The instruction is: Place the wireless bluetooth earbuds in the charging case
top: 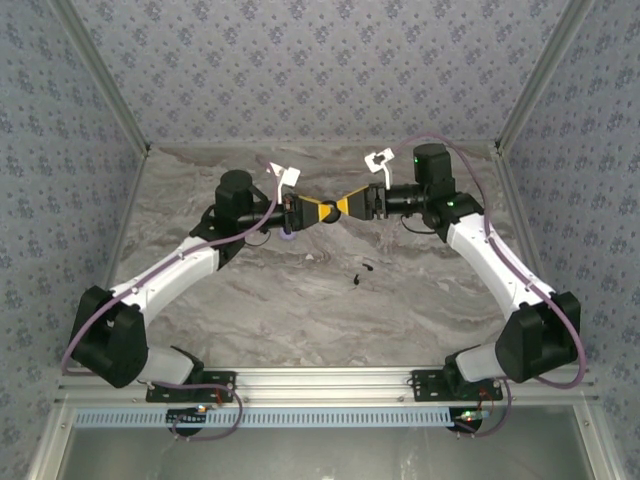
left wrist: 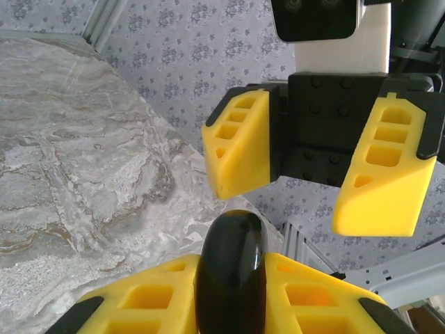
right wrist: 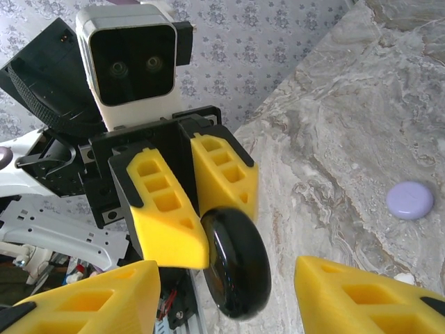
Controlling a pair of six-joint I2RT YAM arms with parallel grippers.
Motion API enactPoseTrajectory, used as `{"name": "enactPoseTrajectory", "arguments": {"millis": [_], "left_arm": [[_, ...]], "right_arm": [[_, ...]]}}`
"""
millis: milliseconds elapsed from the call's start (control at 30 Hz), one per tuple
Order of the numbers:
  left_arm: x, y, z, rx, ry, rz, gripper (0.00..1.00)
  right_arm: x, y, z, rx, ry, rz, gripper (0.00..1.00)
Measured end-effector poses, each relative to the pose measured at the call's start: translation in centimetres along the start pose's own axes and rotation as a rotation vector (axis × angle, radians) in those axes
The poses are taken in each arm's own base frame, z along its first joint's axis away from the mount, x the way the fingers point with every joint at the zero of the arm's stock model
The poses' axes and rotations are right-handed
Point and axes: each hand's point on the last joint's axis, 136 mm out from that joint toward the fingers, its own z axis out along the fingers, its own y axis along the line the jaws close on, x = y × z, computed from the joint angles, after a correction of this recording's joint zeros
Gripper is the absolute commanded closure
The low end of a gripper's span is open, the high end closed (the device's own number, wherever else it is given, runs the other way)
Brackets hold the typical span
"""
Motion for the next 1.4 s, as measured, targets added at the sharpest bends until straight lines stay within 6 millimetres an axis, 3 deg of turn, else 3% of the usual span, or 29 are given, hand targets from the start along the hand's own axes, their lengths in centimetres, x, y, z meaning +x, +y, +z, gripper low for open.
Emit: {"name": "enactPoseTrajectory", "arguments": {"millis": [967, 1067, 1267, 1400], "left_arm": [[0.3, -0.5, 0.1, 0.013, 0.014, 0.016, 0.76], [0.3, -0.6, 0.0, 0.014, 0.013, 0.017, 0.71], [0.2, -0.6, -0.1, 0.006, 0.007, 0.029, 0.53], [0.0, -0.5, -0.2, -0.004, 0.000, 0.034, 0.52]], "right_arm": [[1.3, 0.0, 1.2, -0.021, 0.063, 0.009, 0.74], [1.3, 0.0, 1.2, -0.020, 0.064, 0.009, 0.75], [1.1, 0.2, 1.1, -0.023, 0.062, 0.005, 0.75], [0.9, 0.4, 1.1, -0.023, 0.062, 0.004, 0.75]]}}
